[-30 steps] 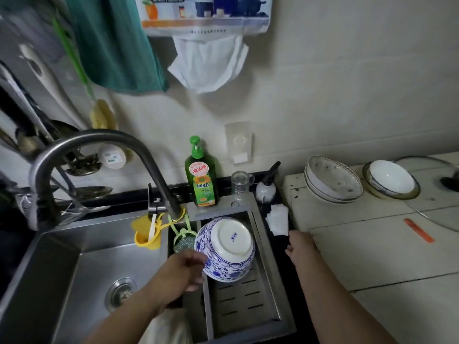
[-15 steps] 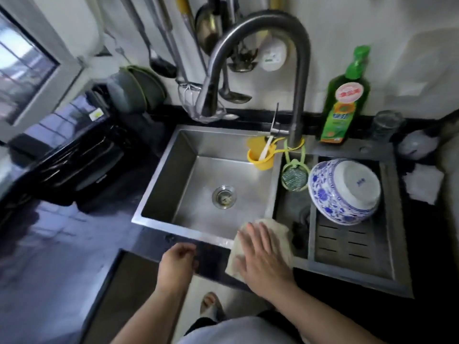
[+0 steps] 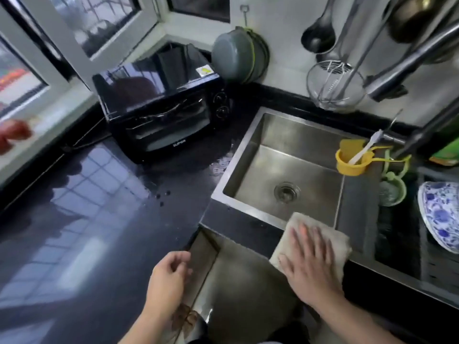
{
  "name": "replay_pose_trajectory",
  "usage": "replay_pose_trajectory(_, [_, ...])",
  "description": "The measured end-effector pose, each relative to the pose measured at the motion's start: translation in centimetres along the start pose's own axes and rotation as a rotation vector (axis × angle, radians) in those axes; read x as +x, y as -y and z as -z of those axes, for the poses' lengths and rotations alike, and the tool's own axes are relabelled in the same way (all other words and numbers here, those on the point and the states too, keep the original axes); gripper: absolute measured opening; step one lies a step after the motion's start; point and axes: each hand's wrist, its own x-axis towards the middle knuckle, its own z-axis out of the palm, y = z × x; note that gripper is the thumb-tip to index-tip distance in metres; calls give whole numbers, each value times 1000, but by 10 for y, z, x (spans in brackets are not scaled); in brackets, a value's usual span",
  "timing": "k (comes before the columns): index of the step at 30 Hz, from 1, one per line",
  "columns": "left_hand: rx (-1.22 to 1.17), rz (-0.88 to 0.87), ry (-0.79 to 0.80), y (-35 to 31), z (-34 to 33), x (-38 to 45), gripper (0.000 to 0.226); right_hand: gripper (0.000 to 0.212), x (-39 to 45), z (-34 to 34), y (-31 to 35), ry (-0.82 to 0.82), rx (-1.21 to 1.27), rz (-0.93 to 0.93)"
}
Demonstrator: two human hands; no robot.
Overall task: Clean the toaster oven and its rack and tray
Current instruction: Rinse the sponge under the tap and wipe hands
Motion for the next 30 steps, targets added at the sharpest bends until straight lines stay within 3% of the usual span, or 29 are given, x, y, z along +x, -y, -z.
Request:
replay_pose_trajectory(6, [-80,-48,-97,9,94,52,36,73,122,20,210,73,115,229])
replay_pose_trajectory(10, [-20,-121,-110,-10,132,78,34,69,186,38,283,130,87,384])
replay_pose_trajectory(13, [128,-257,-147,-45,150,104,29,71,193,44,269,183,24,468])
replay_pose_trajectory(15, [270,-455,-233,-82,159,127,29,72,191,45,245,204,-10,453])
replay_pose_trajectory(17, [445,-690,-349,-128,163,155,51,74,194,54,227,241,-23,432])
replay_pose_trajectory(19, [702,-795,-394,-180,161,179,80,71,205,68,223,302,4,403])
replay_pose_trajectory(21, [969,-753,-345,-226,152,205,97,64,218,75,224,311,41,405])
replay_pose_trajectory(23, [1128,-702,-272,-251,139,229,100,64,228,67,219,237,13,428])
replay_pose_trajectory(28, [1115,-604,-293,-268,127,272,101,65,278,49,185,85,-54,322])
replay_pose_trajectory(30, [1084,-588,-308,-277,127,289,103,64,302,60,171,100,-16,287])
